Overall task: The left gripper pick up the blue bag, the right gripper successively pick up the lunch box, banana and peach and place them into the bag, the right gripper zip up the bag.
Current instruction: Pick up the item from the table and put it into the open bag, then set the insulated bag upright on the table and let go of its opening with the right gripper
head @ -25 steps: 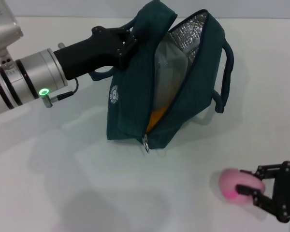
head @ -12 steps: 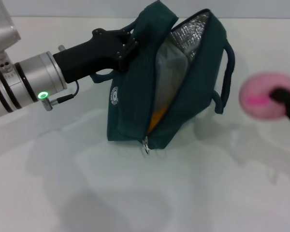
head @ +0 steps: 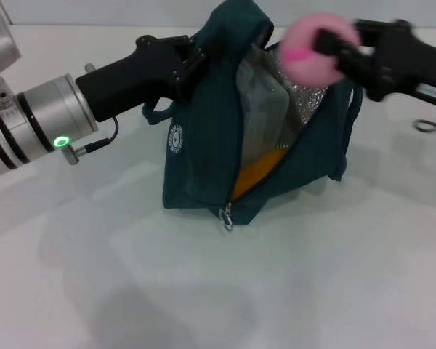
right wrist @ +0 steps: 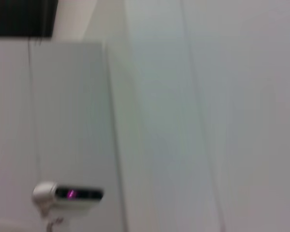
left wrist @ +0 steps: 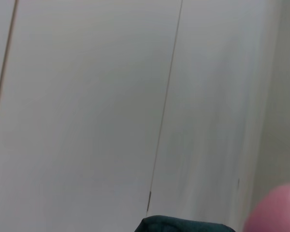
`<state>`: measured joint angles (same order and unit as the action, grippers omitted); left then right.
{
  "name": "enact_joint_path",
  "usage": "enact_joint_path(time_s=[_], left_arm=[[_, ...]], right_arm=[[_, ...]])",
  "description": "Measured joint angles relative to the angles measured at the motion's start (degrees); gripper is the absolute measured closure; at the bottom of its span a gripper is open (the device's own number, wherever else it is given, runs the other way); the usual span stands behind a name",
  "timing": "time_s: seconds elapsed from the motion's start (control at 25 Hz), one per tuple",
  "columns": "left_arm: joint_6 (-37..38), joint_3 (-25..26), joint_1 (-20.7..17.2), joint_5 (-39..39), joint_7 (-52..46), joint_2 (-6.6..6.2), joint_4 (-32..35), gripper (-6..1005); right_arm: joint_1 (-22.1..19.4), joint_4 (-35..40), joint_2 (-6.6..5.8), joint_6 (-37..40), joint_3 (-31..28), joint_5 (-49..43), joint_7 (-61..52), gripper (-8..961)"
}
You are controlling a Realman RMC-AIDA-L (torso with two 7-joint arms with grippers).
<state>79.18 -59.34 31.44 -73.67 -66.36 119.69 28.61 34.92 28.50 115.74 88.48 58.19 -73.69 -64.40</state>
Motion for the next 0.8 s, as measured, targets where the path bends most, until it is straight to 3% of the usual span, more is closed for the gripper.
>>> enact_joint_path(time_s=[0.28, 0.72, 0.8], left_arm=[[-0.07, -0.01, -0.03, 0.41, 0.01, -0.05, -0.67, 962], [-0.07, -0.4, 0.2, 0.44, 0.0, -0.12, -0.66, 962], [-0.06, -0.42, 0.11, 0.43, 0.0, -0.11, -0.66, 962]], right_arm=[[0.9, 6.61, -0.07, -7.56, 12.64, -0.2, -5.31, 763], [-1.15, 8.36, 0.03, -9.53, 15.12, 0.1, -5.91, 730], [-1.33, 8.42, 0.05, -8.97, 14.94, 0.4, -5.78, 646]])
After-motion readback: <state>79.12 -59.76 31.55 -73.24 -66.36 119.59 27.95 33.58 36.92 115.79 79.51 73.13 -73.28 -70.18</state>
